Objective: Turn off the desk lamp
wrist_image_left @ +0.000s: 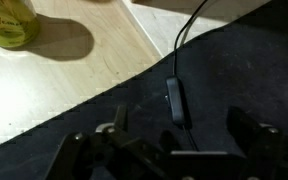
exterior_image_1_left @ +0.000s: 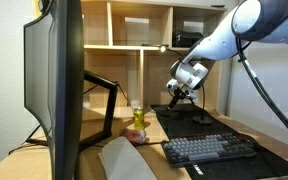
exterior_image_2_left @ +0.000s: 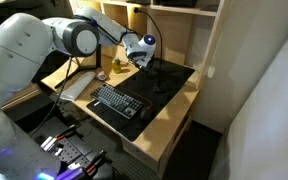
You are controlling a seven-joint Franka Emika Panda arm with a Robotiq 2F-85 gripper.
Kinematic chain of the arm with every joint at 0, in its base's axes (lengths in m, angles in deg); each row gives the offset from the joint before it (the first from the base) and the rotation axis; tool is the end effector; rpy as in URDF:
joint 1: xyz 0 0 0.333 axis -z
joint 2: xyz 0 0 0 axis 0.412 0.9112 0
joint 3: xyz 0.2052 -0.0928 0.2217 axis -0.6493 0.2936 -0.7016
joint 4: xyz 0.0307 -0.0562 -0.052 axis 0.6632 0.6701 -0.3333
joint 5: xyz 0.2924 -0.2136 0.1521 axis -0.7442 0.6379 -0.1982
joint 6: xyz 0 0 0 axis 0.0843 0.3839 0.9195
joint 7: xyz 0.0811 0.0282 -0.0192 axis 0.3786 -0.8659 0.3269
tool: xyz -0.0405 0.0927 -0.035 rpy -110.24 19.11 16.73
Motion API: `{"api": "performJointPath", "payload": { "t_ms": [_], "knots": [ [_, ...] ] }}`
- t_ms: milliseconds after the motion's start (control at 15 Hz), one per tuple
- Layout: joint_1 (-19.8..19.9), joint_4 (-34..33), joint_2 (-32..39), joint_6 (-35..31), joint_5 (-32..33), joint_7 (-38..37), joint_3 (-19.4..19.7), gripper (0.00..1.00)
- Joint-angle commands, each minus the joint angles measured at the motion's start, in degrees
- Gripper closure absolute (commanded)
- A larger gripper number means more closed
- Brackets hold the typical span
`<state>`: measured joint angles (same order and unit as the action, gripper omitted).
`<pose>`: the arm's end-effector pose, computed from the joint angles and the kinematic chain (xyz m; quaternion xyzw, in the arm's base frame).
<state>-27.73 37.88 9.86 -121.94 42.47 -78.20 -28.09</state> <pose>0.7702 0.0347 0.1892 -0.4883 0.8177 0.0791 0.2946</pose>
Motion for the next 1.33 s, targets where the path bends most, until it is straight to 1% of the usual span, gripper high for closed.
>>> {"api": "performJointPath", "payload": {
  "t_ms": [0, 133, 333, 400, 733, 800, 867, 1067, 1133, 1200, 1267],
  "knots": [
    [0.3, -5.6, 4.6, 3.4, 4.5, -1.1, -0.1, 0.00],
    [0.8, -8.8, 6.7, 6.0, 6.8, 0.1, -1.2, 0.00],
    [1.0, -14.8, 10.7, 11.2, 10.8, -1.0, -1.8, 0.00],
    [0.7, -16.7, 12.1, 11.6, 12.0, -2.0, -1.5, 0.00],
    [1.1, -24.6, 17.3, 14.0, 16.6, -4.9, -2.6, 0.00],
    [1.1, -26.0, 18.2, 14.2, 17.4, -5.1, -3.1, 0.13],
    [1.2, -27.3, 19.3, 14.2, 18.1, -5.4, -3.5, 0.27],
    [1.5, -30.5, 21.1, 15.3, 19.9, -5.8, -4.7, 0.47],
    [1.7, -31.2, 21.2, 15.8, 20.3, -6.0, -4.9, 0.56],
    [1.8, -31.6, 21.3, 16.0, 20.7, -6.0, -5.1, 0.61],
    [1.8, -32.2, 21.5, 15.9, 21.0, -6.4, -5.2, 0.69]
  ]
}}
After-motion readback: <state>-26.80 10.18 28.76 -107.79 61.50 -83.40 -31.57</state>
